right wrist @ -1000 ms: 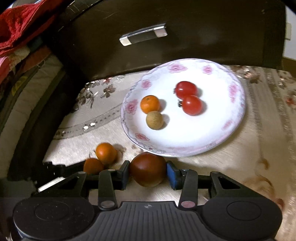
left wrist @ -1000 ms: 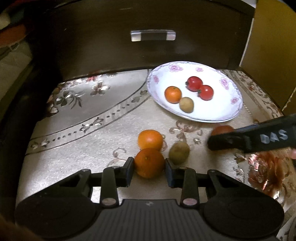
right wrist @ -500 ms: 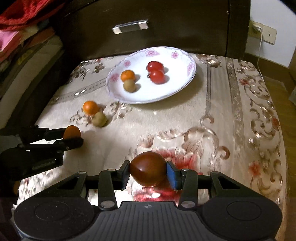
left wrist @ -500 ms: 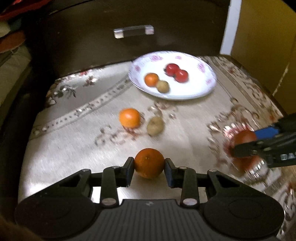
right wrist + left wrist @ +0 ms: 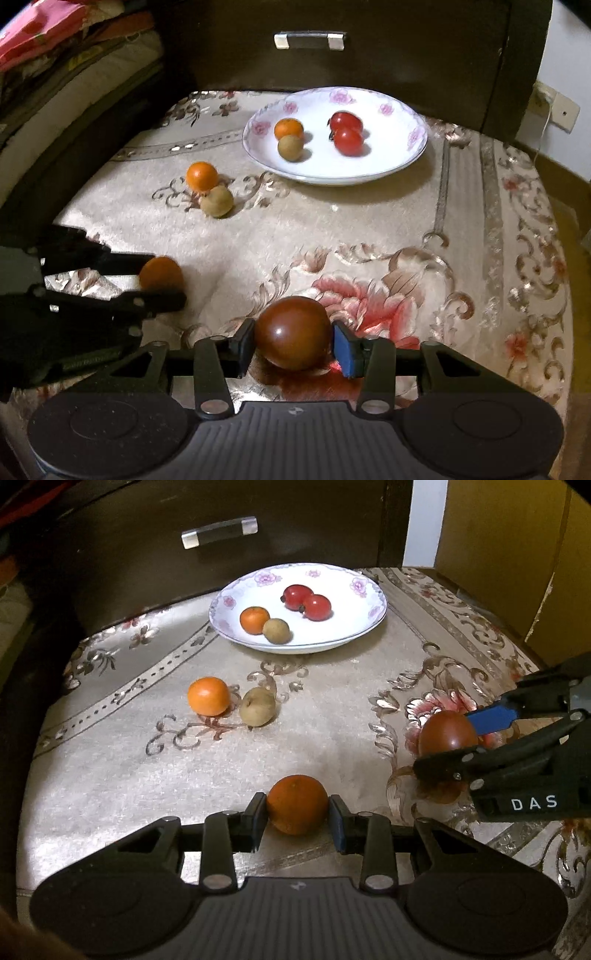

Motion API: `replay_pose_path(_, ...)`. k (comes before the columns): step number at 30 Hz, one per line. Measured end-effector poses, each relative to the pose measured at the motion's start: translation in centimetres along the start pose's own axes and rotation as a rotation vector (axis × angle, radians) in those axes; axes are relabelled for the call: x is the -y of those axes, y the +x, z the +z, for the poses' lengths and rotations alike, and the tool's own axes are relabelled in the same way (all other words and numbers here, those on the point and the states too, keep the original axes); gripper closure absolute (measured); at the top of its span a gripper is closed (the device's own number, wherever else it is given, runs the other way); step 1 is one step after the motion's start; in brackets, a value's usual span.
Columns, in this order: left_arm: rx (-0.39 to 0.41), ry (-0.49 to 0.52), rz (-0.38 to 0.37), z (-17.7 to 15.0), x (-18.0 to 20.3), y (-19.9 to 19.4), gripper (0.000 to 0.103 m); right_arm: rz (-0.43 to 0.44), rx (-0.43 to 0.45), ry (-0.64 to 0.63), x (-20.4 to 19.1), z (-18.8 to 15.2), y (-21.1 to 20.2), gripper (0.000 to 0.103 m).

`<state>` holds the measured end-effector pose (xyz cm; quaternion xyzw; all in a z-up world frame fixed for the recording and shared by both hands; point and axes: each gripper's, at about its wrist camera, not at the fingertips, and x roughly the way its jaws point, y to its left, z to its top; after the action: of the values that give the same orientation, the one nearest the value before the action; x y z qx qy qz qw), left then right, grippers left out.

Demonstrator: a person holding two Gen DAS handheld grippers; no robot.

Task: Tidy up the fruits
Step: 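Lift the dark brown tomato with the right tool while the left lifts the tangerine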

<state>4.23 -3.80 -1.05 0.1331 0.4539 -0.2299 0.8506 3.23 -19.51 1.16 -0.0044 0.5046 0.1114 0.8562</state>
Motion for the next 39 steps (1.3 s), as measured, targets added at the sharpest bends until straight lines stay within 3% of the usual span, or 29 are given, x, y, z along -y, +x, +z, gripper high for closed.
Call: replay_pose_path(39,-0.008,0.057,0.024,1.4,1.6,0.7,0.065,0.002,-0.011,-0.036,-0.1,0.6,0.9,0.064)
